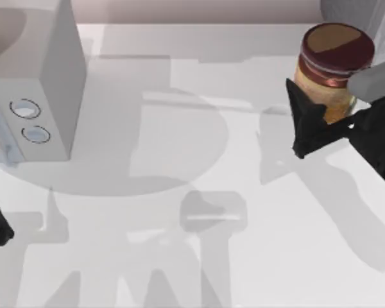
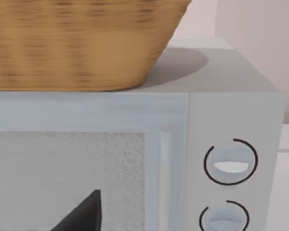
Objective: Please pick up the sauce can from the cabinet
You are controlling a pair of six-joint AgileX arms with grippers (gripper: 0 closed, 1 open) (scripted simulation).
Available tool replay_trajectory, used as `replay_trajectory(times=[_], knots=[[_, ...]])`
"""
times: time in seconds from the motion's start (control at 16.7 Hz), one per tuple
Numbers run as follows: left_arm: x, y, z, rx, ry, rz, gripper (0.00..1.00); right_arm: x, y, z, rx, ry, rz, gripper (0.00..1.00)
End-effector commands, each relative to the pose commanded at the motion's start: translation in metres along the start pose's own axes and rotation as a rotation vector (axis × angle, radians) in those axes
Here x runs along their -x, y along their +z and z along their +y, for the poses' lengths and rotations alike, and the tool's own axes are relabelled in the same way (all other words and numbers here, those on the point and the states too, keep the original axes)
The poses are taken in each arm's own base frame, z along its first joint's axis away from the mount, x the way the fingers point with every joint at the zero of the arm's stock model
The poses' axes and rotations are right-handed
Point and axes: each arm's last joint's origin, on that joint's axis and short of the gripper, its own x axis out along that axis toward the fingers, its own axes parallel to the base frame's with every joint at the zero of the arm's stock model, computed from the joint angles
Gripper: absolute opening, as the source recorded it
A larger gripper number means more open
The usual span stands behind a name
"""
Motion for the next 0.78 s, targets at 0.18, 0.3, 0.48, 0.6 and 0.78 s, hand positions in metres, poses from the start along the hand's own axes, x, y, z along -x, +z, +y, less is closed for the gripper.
replay_trajectory(times=[0.18,0.3,0.48,0.6,0.78], knots=[[0.000,0.000,0.000,0.000,0.000,0.000,1.00,-0.022,-0.013,0.017,-0.001,0.063,-0.003,0.00],[0.000,0.000,0.000,0.000,0.000,0.000,1.00,-0.036,-0.024,0.029,0.000,0.100,-0.007,0.00],[0.000,0.000,0.000,0.000,0.000,0.000,1.00,-0.054,-0.044,0.048,0.001,0.151,-0.011,0.00],[0.000,0.000,0.000,0.000,0.000,0.000,1.00,-0.064,-0.061,0.062,0.002,0.187,-0.010,0.00],[0.000,0.000,0.000,0.000,0.000,0.000,1.00,-0.075,-0.090,0.084,0.001,0.243,-0.007,0.00]])
